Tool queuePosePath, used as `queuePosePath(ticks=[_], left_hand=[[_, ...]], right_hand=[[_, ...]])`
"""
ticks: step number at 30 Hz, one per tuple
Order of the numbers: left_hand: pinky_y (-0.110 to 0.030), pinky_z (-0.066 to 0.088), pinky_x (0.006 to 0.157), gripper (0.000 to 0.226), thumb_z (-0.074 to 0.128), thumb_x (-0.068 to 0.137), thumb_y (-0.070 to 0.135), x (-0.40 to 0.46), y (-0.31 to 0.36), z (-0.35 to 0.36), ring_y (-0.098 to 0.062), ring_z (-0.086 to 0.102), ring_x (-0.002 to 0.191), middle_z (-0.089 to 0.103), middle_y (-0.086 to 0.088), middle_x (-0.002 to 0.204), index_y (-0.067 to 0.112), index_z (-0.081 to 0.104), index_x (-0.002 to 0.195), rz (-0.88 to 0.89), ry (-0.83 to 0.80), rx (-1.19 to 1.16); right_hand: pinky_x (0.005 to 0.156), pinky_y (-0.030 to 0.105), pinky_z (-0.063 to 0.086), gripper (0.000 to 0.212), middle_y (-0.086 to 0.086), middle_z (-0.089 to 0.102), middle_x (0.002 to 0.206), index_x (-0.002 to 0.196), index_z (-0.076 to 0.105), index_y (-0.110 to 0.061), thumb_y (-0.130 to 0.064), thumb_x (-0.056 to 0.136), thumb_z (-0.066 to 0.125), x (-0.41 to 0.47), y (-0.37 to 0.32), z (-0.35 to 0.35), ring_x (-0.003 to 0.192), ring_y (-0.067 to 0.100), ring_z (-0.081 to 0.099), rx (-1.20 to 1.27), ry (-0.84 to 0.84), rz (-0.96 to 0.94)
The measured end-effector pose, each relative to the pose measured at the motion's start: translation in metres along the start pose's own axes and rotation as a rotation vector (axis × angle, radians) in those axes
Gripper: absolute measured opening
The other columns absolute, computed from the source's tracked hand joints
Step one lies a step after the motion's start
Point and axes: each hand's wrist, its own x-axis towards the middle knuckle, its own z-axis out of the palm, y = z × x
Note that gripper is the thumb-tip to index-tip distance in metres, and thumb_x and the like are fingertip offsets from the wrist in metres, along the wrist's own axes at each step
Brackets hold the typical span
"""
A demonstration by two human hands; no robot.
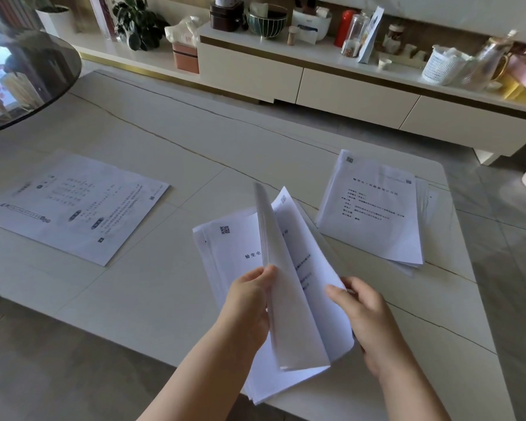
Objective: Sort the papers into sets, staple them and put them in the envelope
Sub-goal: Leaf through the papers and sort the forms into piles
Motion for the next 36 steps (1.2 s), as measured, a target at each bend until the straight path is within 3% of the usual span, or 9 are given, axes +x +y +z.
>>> queuePosePath(ticks=[3,6,13,18,23,26,30,34,36], left_hand=[[-0.035,0.051,0.070,0.031,0.051,0.093,-0.001,0.001,0.001,-0.003,-0.021,0.062,0.068,0.067,-0.005,0.089,0.025,0.059,0.108,0.128,0.094,0.100],[-0.031,0.050,0.065,0.060,0.046,0.090,-0.003,0.002,0.004,-0.005,-0.020,0.059,0.077,0.060,-0.001,0.103,0.047,0.053,0.122,0.311,0.126,0.318],[-0.044,0.057,0.076,0.019,0.058,0.090,0.017,-0.005,-0.003,0.004,-0.023,0.064,0.078,0.065,0.002,0.081,0.023,0.072,0.079,0.376,0.126,0.491],[-0.011,0.038,0.057,0.028,0.072,0.079,0.044,-0.007,-0.001,0.006,0.001,0.057,0.071,0.063,0.010,0.076,0.017,0.070,0.078,0.490,0.183,0.606],[-0.017,0.042,0.062,0.013,0.066,0.083,0.023,-0.007,-0.001,0.005,-0.004,0.057,0.076,0.064,0.007,0.083,0.024,0.067,0.071,0.479,0.214,0.686],[-0.016,0.038,0.053,0.019,0.062,0.084,0.014,-0.006,0.004,0.000,-0.003,0.051,0.060,0.060,0.009,0.072,0.023,0.064,0.068,0.473,0.241,0.638],[-0.014,0.032,0.036,0.013,0.064,0.084,0.010,-0.004,0.009,-0.010,-0.002,0.042,0.038,0.057,0.001,0.068,0.014,0.064,0.072,0.435,0.253,0.534],[-0.013,0.033,0.036,0.008,0.066,0.083,0.012,-0.002,0.008,-0.015,-0.008,0.044,0.046,0.057,-0.001,0.072,0.011,0.065,0.075,0.407,0.251,0.520],[-0.012,0.031,0.034,0.009,0.068,0.083,0.013,-0.003,0.008,-0.017,-0.003,0.041,0.039,0.056,-0.001,0.071,0.010,0.063,0.076,0.404,0.248,0.520]], right_hand=[[0.068,0.030,0.033,0.016,0.015,0.056,0.072,0.078,0.068,-0.011,-0.023,0.088,0.065,0.003,0.003,-0.007,0.067,0.021,0.045,-0.037,0.101,-0.049],[0.077,0.031,0.041,0.014,0.013,0.068,0.078,0.080,0.072,-0.015,-0.014,0.090,0.062,0.002,0.000,-0.010,0.076,0.025,0.058,0.021,0.108,-0.054],[0.068,0.034,0.042,0.018,0.011,0.065,0.072,0.076,0.066,-0.006,-0.020,0.080,0.075,-0.001,0.000,-0.001,0.070,0.020,0.057,0.033,-0.006,-0.041],[0.060,0.029,0.046,0.017,0.005,0.069,0.068,0.080,0.064,-0.004,-0.014,0.076,0.077,-0.006,-0.006,0.005,0.063,0.017,0.062,0.061,-0.060,-0.029],[0.054,0.025,0.040,0.025,0.000,0.059,0.059,0.068,0.057,-0.011,-0.020,0.070,0.080,-0.008,-0.006,0.010,0.056,0.012,0.053,0.042,-0.096,-0.035],[0.071,0.033,0.042,0.023,0.006,0.062,0.071,0.070,0.064,-0.012,-0.032,0.073,0.075,-0.002,-0.002,0.004,0.071,0.017,0.055,0.129,0.000,-0.028],[0.080,0.031,0.042,0.011,0.008,0.064,0.078,0.075,0.068,-0.010,-0.019,0.081,0.071,0.006,0.003,-0.008,0.082,0.019,0.055,0.159,0.058,0.004],[0.085,0.049,0.049,0.034,0.022,0.066,0.083,0.083,0.063,-0.002,-0.025,0.069,0.084,0.007,0.004,-0.005,0.079,0.033,0.060,0.091,0.057,0.007],[0.076,0.045,0.049,0.053,0.019,0.063,0.079,0.087,0.057,0.006,-0.031,0.063,0.086,0.006,0.001,-0.001,0.074,0.028,0.057,0.065,0.027,-0.008]])
